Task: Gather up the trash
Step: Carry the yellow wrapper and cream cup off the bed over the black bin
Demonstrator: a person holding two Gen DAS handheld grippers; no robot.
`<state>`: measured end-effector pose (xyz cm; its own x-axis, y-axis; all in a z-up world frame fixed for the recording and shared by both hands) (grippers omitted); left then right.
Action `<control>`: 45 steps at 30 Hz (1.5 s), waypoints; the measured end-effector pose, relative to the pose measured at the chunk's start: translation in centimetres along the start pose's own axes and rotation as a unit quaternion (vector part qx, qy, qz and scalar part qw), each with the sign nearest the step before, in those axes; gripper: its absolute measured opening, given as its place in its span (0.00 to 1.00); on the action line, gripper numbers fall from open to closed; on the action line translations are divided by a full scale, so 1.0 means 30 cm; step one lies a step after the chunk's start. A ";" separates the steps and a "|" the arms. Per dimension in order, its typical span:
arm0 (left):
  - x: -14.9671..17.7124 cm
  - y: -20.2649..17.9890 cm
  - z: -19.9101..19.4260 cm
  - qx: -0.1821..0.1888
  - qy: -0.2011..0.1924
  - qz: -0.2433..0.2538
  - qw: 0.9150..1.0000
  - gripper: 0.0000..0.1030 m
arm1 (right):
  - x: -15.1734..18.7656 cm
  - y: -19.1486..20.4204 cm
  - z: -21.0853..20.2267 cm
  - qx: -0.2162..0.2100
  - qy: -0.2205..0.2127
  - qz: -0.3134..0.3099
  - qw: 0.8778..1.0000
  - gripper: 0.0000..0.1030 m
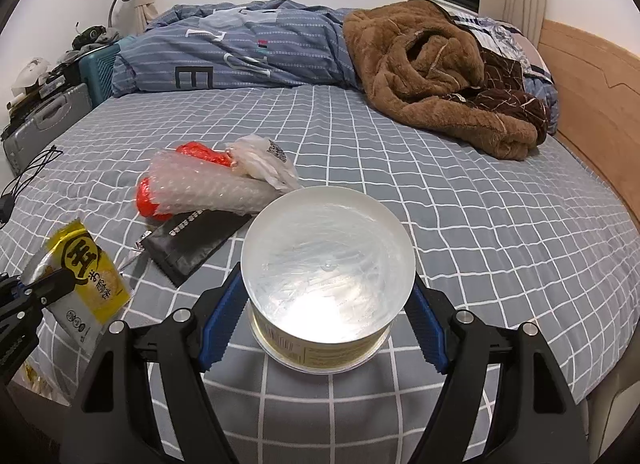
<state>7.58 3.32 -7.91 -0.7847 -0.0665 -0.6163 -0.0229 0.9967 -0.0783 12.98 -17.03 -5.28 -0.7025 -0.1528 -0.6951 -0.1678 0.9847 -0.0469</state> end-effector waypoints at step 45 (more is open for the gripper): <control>0.199 -0.120 -0.172 0.018 0.009 0.020 1.000 0.08 | 0.230 0.075 -0.279 -0.021 0.003 -0.017 1.000 0.70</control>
<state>-0.22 -0.41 -7.27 -0.7959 -0.0255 -0.6049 0.0305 0.9962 -0.0822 1.96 -16.56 -4.19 -0.6996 -0.1867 -0.6897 -0.2198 0.9747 -0.0409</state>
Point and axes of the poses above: each gripper's, at about its wrist camera, not at the fingertips, and z roughly the way its jaws point, y to its left, x to its underside, the point moved 4 cm from there along z, roughly the way its jaws point, and after that the axes turned 4 degrees about y, right-handed, at the moved point
